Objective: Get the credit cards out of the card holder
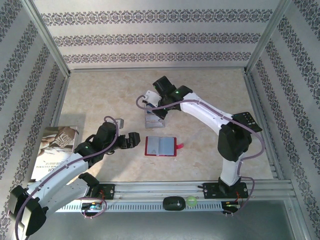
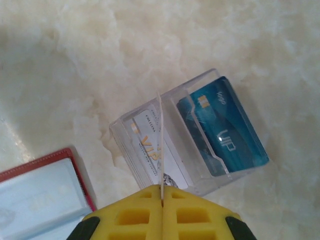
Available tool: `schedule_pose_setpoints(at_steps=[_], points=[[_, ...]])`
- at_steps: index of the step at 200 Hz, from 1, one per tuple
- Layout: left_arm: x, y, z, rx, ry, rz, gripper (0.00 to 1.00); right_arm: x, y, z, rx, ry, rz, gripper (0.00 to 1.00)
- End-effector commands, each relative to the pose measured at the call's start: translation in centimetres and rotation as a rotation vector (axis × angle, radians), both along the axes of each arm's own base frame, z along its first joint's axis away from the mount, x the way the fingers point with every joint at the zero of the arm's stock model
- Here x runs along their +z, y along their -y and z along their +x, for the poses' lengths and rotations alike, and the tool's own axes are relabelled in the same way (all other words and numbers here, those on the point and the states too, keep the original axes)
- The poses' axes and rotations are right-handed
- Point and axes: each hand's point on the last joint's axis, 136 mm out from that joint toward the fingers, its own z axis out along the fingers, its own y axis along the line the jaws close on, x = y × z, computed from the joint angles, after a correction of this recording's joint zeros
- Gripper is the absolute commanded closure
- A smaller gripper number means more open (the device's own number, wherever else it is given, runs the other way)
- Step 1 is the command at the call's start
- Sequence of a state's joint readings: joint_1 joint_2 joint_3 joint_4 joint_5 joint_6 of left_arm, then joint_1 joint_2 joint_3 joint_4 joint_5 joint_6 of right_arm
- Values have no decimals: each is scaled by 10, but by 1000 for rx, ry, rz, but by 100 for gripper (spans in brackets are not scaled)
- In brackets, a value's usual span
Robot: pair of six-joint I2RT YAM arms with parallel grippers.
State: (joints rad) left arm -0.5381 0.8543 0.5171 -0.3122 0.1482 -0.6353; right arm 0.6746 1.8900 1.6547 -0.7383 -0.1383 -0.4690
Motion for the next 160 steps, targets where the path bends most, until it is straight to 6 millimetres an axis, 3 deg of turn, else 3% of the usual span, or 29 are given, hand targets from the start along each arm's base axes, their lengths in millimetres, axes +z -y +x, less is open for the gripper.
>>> schedule_pose_setpoints(at_steps=[1, 108, 160], points=[[-17, -15, -8, 36, -70, 45, 0, -9, 0, -11, 129, -38, -85, 100], [-34, -23, -8, 69, -132, 65, 0, -44, 3, 11, 219, -27, -244, 100], [-42, -27, -6, 78, -158, 82, 0, -56, 2, 8, 257, -55, -271, 100]])
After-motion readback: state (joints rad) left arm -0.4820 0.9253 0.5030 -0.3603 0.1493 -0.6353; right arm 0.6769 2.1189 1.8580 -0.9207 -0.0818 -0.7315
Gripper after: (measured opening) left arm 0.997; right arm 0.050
